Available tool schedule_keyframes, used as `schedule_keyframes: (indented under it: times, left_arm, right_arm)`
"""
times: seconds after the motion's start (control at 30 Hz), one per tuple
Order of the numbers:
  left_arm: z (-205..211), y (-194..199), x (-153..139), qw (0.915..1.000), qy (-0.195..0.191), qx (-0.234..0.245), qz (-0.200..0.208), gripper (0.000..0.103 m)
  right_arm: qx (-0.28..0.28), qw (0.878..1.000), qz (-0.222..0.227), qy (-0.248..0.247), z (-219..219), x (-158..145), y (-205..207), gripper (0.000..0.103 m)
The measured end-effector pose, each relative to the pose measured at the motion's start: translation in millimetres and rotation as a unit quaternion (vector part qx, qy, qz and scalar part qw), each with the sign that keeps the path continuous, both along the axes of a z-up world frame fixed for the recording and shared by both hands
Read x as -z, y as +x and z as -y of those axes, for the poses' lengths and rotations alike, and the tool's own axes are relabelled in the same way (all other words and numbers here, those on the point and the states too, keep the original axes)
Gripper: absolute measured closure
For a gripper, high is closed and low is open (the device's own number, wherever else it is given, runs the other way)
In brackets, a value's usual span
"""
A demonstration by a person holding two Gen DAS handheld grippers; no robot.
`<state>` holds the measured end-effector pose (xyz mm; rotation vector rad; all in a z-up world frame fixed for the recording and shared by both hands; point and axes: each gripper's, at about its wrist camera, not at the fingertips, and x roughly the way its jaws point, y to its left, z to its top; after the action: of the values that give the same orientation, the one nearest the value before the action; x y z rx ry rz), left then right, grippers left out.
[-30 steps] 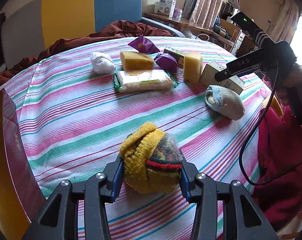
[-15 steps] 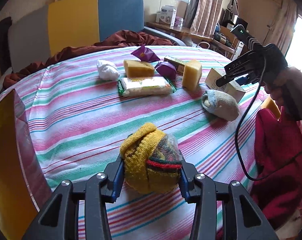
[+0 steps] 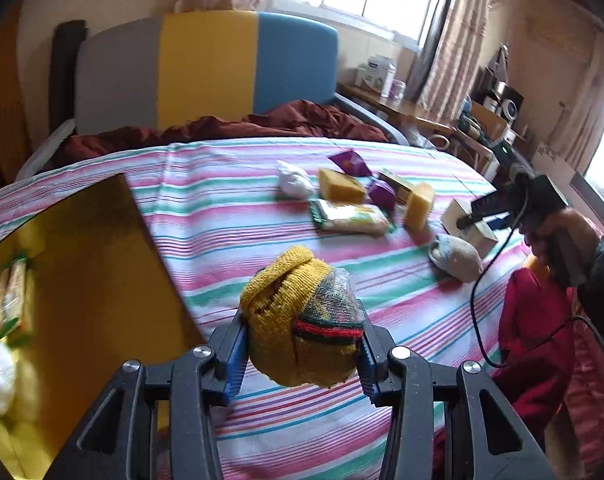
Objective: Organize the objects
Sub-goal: 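Carry the knit hat into the gold tin and open the left gripper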
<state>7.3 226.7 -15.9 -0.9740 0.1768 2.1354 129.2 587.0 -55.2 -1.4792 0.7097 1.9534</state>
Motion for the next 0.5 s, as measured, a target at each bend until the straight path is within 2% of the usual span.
schedule_keyframes:
  times: [0.23,0.5]
  left_arm:
    - [88.6,-26.6,-7.5,0.9948,-0.008,-0.101,-0.011,0.057]
    - [179.1,-47.6,18.9,0.9775,-0.078,-0.195,-0.015,0.057]
  right_arm:
    - [-0.003,1.0,0.009,0.008,1.5,-0.8,1.1,0.052]
    - [-0.004,1.0,0.015,0.014,2.1,3.0,-4.3,0.052]
